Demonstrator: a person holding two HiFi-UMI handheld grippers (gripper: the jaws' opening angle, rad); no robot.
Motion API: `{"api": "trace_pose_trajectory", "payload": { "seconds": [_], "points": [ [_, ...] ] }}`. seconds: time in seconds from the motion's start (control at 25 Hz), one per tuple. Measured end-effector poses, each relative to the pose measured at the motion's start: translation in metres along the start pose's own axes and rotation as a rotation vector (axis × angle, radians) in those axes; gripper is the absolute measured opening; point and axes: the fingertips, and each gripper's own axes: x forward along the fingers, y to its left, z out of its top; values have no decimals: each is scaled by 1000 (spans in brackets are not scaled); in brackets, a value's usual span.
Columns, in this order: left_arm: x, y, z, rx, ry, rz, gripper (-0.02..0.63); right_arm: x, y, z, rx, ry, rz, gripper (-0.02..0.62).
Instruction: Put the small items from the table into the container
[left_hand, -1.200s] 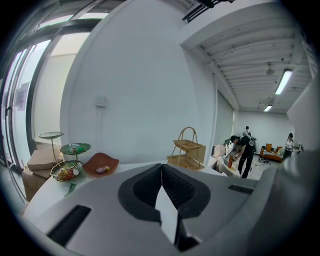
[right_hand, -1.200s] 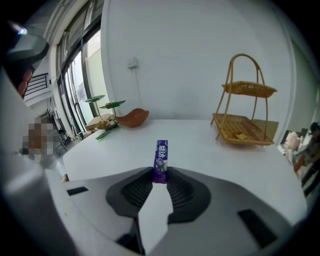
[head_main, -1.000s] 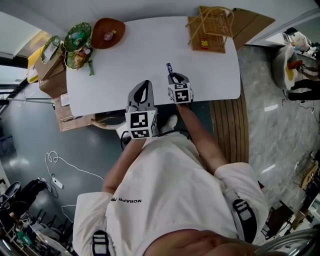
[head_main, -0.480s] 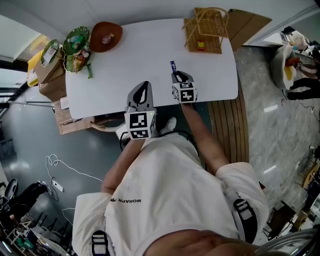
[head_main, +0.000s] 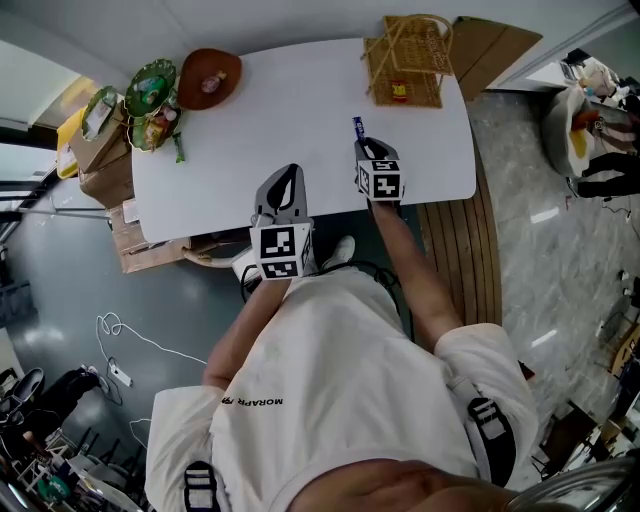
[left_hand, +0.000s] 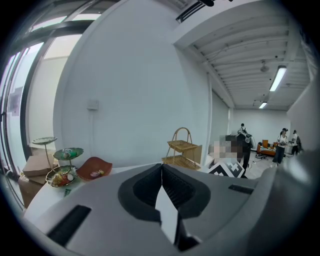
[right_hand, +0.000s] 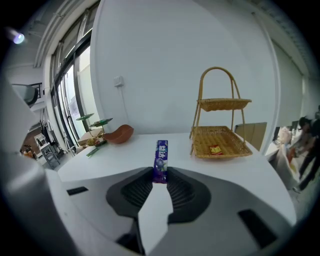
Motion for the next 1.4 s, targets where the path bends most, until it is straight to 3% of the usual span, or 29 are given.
{"api": "trace_pose_trajectory", "payload": {
  "seconds": [0.8, 1.4],
  "points": [
    [6, -7, -3, 14, 15, 3, 5, 15, -75, 22, 65, 0, -73, 95],
    [10, -11, -10, 16, 34, -3, 5, 36, -108, 24, 85, 28, -105, 95]
  ]
}}
